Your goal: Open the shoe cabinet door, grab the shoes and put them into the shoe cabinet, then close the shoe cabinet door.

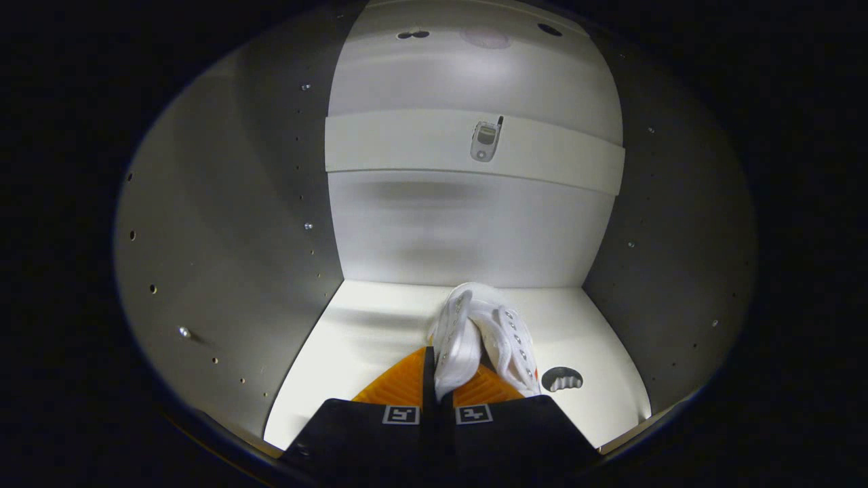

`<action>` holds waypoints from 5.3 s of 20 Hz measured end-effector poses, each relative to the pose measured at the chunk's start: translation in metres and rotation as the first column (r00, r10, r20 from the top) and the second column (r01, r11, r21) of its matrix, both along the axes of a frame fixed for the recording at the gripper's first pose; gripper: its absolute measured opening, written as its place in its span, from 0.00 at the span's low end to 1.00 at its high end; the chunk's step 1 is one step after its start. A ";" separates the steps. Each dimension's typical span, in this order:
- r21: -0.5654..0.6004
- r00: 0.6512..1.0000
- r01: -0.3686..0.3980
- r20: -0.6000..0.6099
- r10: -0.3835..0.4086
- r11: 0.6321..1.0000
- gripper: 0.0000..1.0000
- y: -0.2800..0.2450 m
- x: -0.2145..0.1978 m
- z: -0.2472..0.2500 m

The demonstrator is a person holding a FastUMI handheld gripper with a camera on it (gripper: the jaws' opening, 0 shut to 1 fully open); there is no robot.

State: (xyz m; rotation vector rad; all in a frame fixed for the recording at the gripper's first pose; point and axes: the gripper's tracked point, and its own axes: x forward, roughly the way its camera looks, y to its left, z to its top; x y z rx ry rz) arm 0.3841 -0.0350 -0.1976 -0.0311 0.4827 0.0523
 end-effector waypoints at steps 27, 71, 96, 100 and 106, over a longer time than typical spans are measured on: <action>0.044 0.983 0.076 0.163 -0.082 0.996 0.83 -0.010 -0.082 0.069; 0.158 0.895 0.224 0.357 -0.267 0.962 0.98 -0.321 -0.479 0.188; 0.193 0.934 -0.014 0.352 -0.056 0.981 0.98 -0.142 -0.437 0.180; 0.207 0.938 -0.058 0.347 -0.018 0.977 0.98 -0.095 -0.419 0.177; 0.195 0.929 -0.152 0.364 0.072 0.969 0.98 -0.023 -0.394 0.176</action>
